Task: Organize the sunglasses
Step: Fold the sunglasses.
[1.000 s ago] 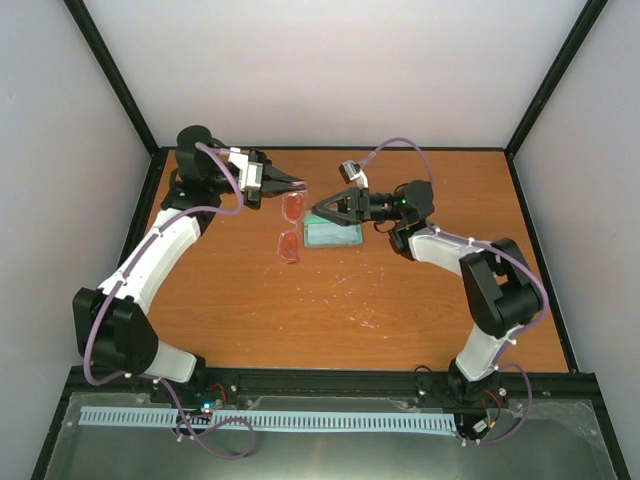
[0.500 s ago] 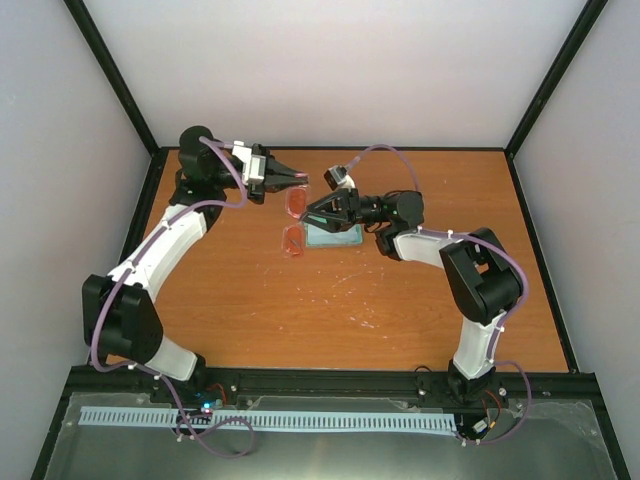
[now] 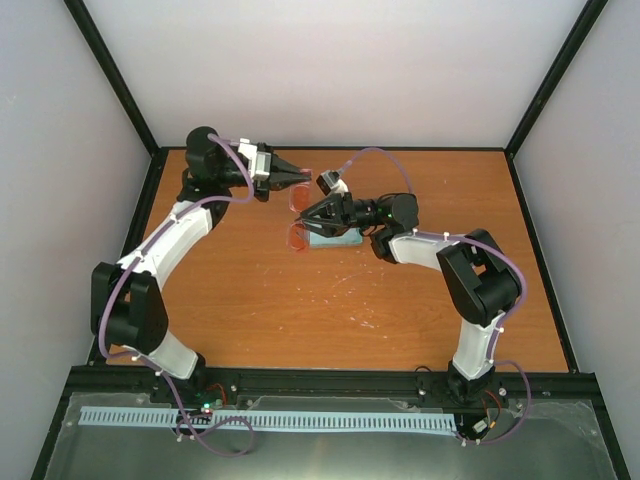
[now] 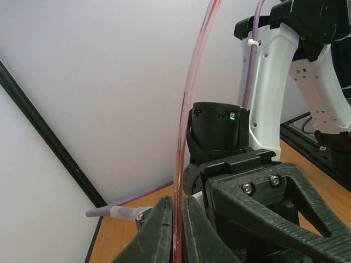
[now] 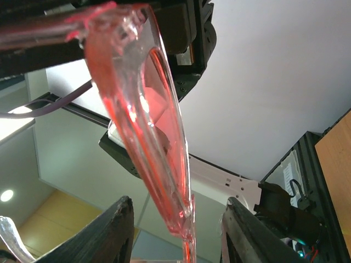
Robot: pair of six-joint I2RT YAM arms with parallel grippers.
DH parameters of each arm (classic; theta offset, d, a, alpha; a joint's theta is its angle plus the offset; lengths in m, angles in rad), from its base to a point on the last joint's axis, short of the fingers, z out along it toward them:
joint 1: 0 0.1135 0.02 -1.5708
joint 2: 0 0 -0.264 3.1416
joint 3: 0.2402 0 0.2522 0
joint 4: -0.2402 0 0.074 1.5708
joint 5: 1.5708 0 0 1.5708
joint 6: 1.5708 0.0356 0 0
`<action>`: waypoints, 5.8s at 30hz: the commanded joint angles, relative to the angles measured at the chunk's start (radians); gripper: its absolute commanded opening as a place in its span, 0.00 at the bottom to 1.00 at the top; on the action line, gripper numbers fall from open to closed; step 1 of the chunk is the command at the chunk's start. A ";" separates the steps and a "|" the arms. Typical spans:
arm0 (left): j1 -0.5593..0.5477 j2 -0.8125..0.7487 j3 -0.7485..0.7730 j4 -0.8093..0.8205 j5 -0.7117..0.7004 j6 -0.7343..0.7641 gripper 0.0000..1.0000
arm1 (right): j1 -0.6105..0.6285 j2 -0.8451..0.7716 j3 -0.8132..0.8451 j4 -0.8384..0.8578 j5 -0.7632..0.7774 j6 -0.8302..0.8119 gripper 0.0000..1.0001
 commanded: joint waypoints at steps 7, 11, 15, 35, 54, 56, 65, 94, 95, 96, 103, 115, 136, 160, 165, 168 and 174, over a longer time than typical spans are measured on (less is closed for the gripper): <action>-0.019 0.028 0.020 0.109 -0.006 -0.056 0.08 | 0.009 -0.017 0.026 0.179 0.003 0.011 0.26; -0.025 0.031 0.013 0.116 -0.009 -0.061 0.09 | 0.009 -0.015 0.035 0.179 0.002 0.013 0.19; -0.028 0.031 0.006 0.118 -0.015 -0.061 0.13 | 0.009 -0.016 0.033 0.179 0.013 0.006 0.11; 0.016 -0.059 0.001 -0.073 -0.421 0.062 1.00 | -0.123 -0.164 -0.158 -0.204 0.111 -0.354 0.03; 0.141 -0.137 -0.021 -0.368 -0.269 0.104 0.09 | -0.230 -0.442 0.013 -1.892 0.581 -1.493 0.03; 0.139 -0.059 0.068 -0.346 -0.222 0.060 0.08 | -0.229 -0.444 0.009 -1.902 0.550 -1.507 0.03; 0.029 0.147 0.283 -0.382 -0.077 0.025 0.08 | -0.224 -0.446 0.004 -1.880 0.455 -1.510 0.03; -0.231 0.181 0.128 -0.355 -0.068 -0.025 0.08 | -0.224 -0.438 0.086 -1.757 0.327 -1.426 0.03; -0.235 0.179 0.112 -0.348 -0.068 -0.031 0.08 | -0.224 -0.440 0.085 -1.741 0.318 -1.415 0.03; -0.240 0.179 0.102 -0.342 -0.068 -0.033 0.08 | -0.224 -0.442 0.082 -1.715 0.309 -1.401 0.03; -0.248 0.184 0.067 -0.341 -0.076 -0.021 0.08 | -0.224 -0.464 0.046 -1.535 0.201 -1.280 0.03; -0.175 0.156 0.081 -0.104 -0.198 -0.205 0.34 | -0.225 -0.497 0.006 -1.603 0.193 -1.319 0.03; -0.030 -0.337 0.003 -1.208 -0.052 0.785 0.01 | -0.225 -0.111 0.254 -1.757 0.143 -1.361 0.03; -0.145 -0.244 -0.145 -0.726 -0.054 0.472 0.03 | -0.074 -0.247 0.224 -1.723 0.144 -1.276 0.03; -0.146 -0.212 -0.141 -0.717 -0.075 0.481 0.03 | -0.060 -0.282 0.207 -1.732 0.137 -1.281 0.03; -0.145 -0.193 -0.143 -0.721 -0.077 0.483 0.03 | -0.057 -0.312 0.197 -1.736 0.135 -1.281 0.03; -0.146 -0.142 -0.148 -0.675 -0.057 0.454 0.03 | -0.039 -0.357 0.192 -1.736 0.103 -1.271 0.03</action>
